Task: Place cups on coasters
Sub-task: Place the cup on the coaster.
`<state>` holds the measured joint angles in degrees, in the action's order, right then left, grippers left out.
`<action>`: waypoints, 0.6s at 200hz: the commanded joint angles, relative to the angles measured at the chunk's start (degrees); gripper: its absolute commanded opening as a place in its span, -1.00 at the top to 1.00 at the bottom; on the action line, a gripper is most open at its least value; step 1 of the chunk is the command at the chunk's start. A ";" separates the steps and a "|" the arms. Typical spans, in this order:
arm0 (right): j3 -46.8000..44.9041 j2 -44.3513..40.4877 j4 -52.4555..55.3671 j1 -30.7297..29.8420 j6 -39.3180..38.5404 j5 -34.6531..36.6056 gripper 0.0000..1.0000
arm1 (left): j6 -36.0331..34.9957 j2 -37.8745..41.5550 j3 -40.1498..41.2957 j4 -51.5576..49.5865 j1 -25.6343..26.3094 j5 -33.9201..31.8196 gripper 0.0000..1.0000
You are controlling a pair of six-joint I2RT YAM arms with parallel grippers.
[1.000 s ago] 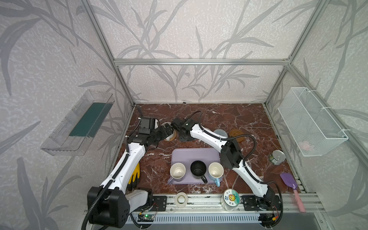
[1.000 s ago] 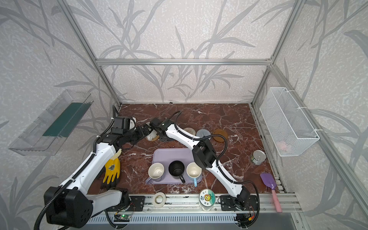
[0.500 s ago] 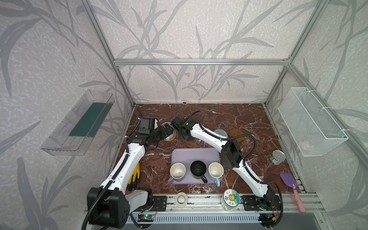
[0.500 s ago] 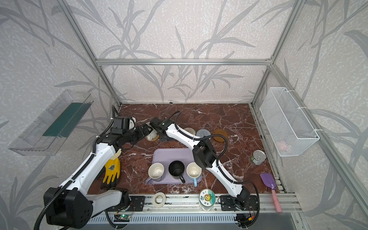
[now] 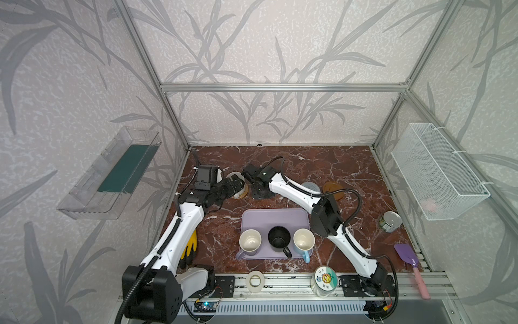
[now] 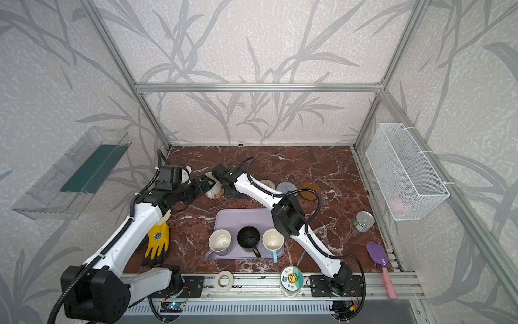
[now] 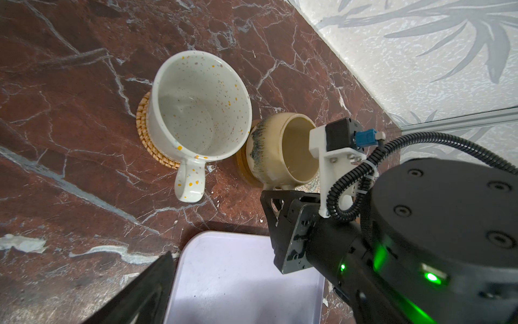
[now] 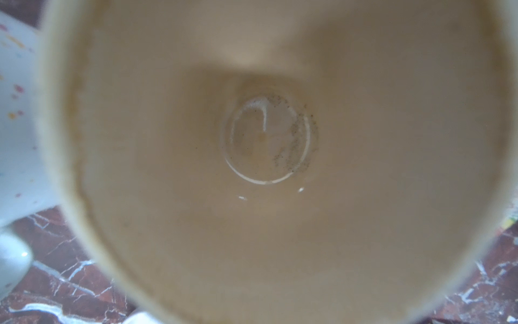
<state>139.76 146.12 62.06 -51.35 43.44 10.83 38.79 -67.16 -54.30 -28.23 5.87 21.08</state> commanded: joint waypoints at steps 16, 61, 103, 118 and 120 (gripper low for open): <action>-0.26 -2.15 0.98 0.22 -0.45 -0.71 0.37 | 0.24 1.45 0.65 0.46 -0.47 0.36 -0.93; -2.71 -3.73 0.17 0.21 -0.92 -0.13 0.12 | 0.38 1.74 0.79 0.34 -0.49 0.28 -0.93; -6.96 -6.86 -3.48 0.11 -2.23 -0.69 -0.12 | 0.06 2.27 0.68 -0.14 -0.48 0.42 -0.94; -10.52 -9.63 -6.77 -0.52 -3.51 0.62 -0.23 | -0.28 2.59 0.68 -0.45 -0.56 0.93 -0.98; -11.10 -10.05 -7.15 -0.70 -3.71 0.95 -0.24 | -0.33 2.65 0.64 -0.50 -0.56 0.97 -0.99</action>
<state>132.25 142.67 59.13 -51.33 41.76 10.04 38.74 -66.19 -54.26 -28.27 5.76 21.21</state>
